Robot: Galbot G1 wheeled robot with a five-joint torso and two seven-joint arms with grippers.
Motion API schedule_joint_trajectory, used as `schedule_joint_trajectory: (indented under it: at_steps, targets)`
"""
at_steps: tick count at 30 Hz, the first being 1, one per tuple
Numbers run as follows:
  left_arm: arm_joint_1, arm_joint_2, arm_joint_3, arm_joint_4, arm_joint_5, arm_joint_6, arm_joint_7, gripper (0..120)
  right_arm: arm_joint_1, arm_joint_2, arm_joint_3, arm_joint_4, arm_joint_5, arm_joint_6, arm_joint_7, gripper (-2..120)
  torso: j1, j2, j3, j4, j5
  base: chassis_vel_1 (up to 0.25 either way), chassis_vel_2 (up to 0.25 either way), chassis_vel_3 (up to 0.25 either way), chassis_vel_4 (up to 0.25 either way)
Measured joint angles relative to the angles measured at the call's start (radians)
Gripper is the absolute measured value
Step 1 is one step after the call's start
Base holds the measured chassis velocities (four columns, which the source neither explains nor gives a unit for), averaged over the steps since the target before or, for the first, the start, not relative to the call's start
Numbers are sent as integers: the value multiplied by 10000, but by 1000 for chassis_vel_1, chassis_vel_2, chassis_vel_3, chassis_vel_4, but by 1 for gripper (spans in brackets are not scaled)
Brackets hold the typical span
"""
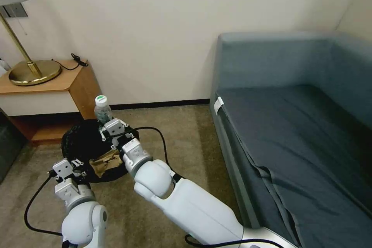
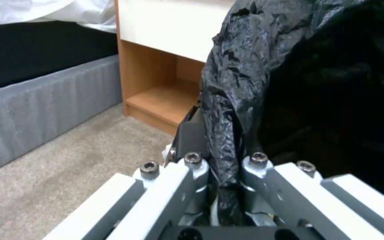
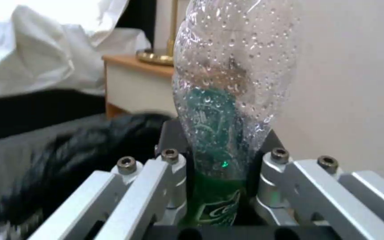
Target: Pick up the trash bin, then pick up the garbage on the floor and place it into the trash bin.
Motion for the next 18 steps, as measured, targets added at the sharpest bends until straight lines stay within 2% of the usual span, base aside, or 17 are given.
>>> schedule_joint_trajectory:
  at_steps: [10, 17, 18]
  targets:
    - [-7, 0, 76, -17, 46, 0, 0, 4, 76, -6, -569, -1256, -403, 575, -224, 19, 0, 0, 0, 1, 1, 0, 0, 0, 0]
    - [-1, 0, 97, -18, 76, -2, 0, 4, 46, -10, -647, -1590, -665, 827, -476, 19, 0, 0, 0, 1, 1, 0, 0, 0, 0]
    - [3, 0, 97, -19, 78, -2, 0, 4, 39, -11, -655, -1592, -712, 827, -496, 23, 0, 0, 0, 0, 1, 0, 0, 0, 0]
